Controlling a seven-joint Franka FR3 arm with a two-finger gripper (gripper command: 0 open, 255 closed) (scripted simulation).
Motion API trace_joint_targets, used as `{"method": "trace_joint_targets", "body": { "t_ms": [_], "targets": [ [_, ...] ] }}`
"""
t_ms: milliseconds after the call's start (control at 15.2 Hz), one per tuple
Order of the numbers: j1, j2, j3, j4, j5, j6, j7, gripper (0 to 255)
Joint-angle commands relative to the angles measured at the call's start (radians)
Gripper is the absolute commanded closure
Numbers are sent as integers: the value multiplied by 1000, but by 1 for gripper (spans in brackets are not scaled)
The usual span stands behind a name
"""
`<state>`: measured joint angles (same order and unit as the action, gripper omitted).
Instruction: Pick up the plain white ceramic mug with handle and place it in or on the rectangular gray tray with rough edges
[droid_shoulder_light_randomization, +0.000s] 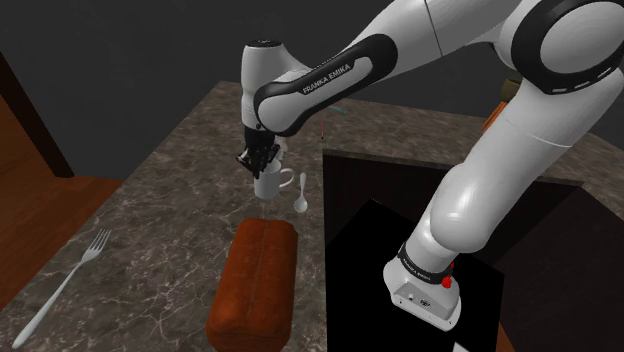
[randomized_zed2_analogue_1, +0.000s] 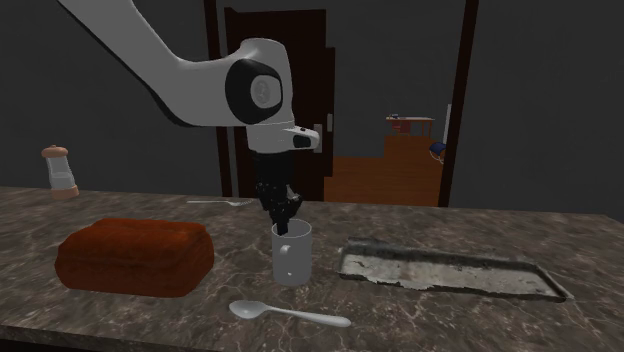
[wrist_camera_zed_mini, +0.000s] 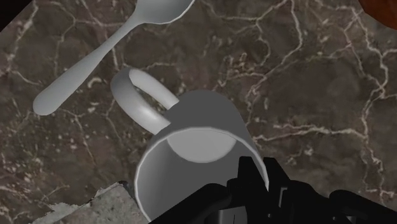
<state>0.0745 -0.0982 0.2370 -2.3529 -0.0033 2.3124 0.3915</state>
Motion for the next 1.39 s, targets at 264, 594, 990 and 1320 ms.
{"method": "trace_joint_targets", "body": {
  "t_ms": [264,594,990,1320],
  "targets": [
    [1,-42,-3,36,12,-77,-11,255],
    [1,-72,-7,76,20,-146,-18,255],
    [1,-101,-11,130,26,-229,-25,255],
    [1,-119,-14,181,29,-297,-29,255]
  ]
}}
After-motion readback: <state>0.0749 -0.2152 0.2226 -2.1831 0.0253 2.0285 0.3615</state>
